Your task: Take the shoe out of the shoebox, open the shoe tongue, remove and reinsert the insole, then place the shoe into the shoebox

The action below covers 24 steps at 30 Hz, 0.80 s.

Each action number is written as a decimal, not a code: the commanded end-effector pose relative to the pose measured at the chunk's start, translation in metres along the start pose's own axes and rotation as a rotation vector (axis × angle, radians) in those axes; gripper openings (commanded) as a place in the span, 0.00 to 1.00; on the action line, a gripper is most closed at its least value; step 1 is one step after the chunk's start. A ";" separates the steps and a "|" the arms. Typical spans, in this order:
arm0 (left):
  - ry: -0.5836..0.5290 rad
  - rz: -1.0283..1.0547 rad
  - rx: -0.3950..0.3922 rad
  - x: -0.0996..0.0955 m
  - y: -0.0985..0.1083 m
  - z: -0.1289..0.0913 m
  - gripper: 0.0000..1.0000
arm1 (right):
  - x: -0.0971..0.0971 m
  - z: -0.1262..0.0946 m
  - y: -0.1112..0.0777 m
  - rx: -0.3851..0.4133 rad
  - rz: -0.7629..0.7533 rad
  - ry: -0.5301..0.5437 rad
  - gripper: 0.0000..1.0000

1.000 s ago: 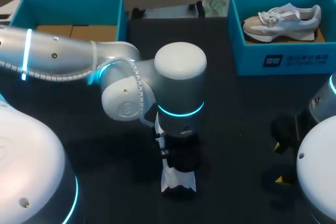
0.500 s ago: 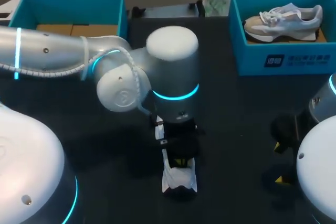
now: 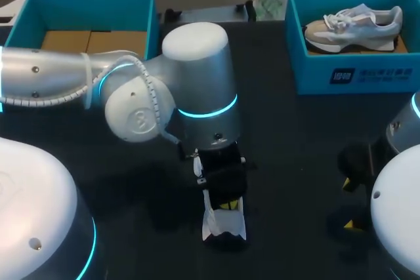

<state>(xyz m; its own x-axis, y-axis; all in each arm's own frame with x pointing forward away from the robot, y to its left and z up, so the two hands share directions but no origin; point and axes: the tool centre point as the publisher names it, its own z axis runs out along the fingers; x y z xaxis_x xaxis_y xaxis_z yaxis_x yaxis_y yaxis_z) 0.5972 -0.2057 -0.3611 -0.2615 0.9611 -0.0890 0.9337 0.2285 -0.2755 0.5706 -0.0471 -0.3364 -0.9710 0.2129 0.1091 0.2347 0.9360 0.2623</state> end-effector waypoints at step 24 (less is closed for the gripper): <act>-0.007 0.014 -0.001 -0.007 -0.012 -0.004 0.00 | 0.002 -0.002 -0.001 -0.002 -0.001 -0.003 1.00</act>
<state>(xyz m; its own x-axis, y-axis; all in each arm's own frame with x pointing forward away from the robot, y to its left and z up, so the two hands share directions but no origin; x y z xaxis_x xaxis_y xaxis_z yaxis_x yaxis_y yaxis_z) 0.5928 -0.2108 -0.3501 -0.2513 0.9627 -0.1001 0.9359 0.2153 -0.2788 0.5705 -0.0470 -0.3364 -0.9711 0.2125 0.1090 0.2343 0.9360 0.2627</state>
